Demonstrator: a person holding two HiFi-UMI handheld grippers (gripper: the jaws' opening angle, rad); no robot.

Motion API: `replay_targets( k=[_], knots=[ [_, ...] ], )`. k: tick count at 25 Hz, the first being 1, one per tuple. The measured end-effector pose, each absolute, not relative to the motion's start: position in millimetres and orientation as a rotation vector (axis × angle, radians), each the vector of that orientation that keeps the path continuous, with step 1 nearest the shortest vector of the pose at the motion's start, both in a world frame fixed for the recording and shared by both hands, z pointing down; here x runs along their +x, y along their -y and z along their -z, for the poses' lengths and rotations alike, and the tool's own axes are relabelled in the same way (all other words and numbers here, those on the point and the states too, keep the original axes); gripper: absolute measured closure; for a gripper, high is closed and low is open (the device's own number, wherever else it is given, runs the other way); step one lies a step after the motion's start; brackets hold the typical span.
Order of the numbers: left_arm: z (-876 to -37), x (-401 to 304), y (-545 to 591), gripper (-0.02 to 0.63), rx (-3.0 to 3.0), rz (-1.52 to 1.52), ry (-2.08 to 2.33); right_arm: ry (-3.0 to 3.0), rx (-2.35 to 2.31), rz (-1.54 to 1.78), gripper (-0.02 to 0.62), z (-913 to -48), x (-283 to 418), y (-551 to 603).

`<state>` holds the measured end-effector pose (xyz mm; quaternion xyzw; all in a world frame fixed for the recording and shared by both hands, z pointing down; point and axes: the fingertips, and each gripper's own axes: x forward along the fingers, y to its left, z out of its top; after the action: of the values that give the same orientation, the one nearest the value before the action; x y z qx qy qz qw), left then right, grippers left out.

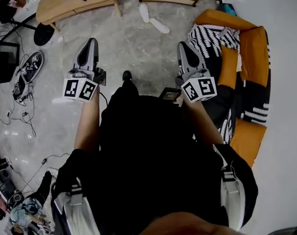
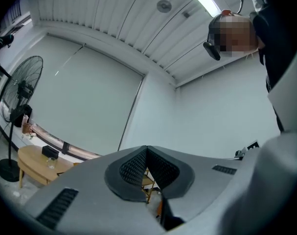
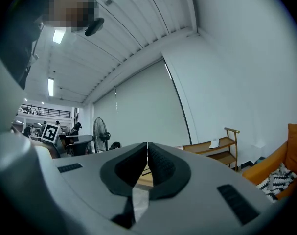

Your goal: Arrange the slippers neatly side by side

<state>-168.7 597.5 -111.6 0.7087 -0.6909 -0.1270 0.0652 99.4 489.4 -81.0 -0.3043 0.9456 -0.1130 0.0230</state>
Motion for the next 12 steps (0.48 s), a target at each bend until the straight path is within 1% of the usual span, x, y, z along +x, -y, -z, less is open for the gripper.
replay_targets(
  k=[6, 9, 12],
  knots=[
    [117.6, -213.1, -535.1, 0.592, 2.218, 0.418, 2.003, -2.91, -0.988, 0.282, 0.563, 98.2, 55.0, -442.8],
    [112.2, -237.6, -510.2, 0.592, 2.241, 0.435, 1.929, -2.906, -1.028, 0.307, 0.563, 98.9, 30.2, -423.1],
    [98.8, -258.6, -489.1, 0.592, 2.263, 0.425, 1.848, -2.901, -1.065, 0.247, 0.563, 105.7, 9.4, -404.7]
  ],
)
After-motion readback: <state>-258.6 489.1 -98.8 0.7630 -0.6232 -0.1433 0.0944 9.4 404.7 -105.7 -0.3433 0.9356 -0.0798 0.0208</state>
